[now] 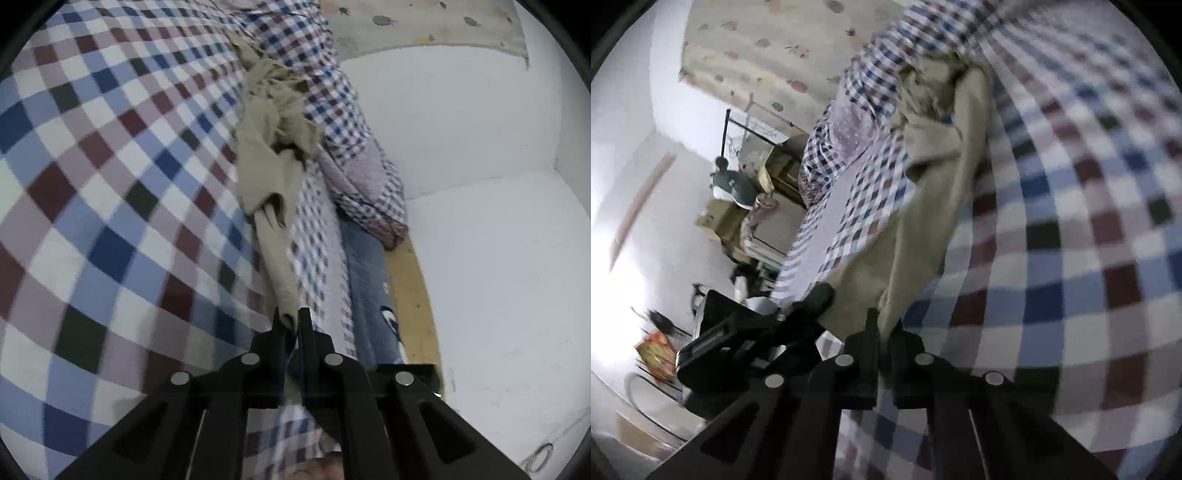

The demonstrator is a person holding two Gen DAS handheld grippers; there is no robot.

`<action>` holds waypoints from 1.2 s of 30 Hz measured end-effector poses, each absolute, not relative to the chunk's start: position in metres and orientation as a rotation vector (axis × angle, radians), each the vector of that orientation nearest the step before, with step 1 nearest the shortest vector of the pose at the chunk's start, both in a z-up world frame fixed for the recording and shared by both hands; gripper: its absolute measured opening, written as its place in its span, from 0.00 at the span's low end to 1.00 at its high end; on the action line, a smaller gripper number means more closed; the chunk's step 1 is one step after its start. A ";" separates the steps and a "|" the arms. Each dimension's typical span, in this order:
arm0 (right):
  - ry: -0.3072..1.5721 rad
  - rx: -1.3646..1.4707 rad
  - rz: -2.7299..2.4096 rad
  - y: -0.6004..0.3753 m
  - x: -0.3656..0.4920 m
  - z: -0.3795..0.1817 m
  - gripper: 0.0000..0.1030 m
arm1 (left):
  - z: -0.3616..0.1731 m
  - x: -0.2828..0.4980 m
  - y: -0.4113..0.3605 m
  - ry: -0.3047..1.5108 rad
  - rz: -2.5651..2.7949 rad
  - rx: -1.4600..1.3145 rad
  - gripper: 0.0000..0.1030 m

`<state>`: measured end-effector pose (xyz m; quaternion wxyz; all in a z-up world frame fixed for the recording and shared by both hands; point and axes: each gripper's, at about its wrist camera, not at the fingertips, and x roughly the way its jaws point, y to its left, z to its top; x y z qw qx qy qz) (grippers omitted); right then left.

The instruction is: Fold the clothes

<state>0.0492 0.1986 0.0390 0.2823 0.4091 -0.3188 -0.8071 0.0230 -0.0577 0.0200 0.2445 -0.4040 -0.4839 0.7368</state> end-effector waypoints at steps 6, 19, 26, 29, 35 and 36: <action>-0.637 1.053 -2.463 0.246 0.058 0.076 0.02 | 0.015 0.017 -0.069 -1.340 2.070 -1.105 0.28; -0.798 1.076 -3.228 0.443 0.092 0.096 0.01 | 0.023 0.015 -0.064 -1.206 2.176 -1.085 0.44; -0.748 1.295 -3.365 0.450 0.079 0.068 0.34 | 0.038 0.016 -0.045 -0.983 2.290 -1.075 0.56; -0.580 1.137 -3.463 0.432 0.077 0.085 0.57 | 0.045 0.016 -0.040 -0.901 2.323 -1.063 0.63; -0.409 0.957 -3.387 0.384 0.069 0.097 0.70 | 0.050 0.014 -0.045 -0.879 2.335 -1.074 0.73; -0.374 0.976 -3.356 0.374 0.063 0.094 0.70 | 0.049 0.013 -0.048 -0.894 2.332 -1.082 0.73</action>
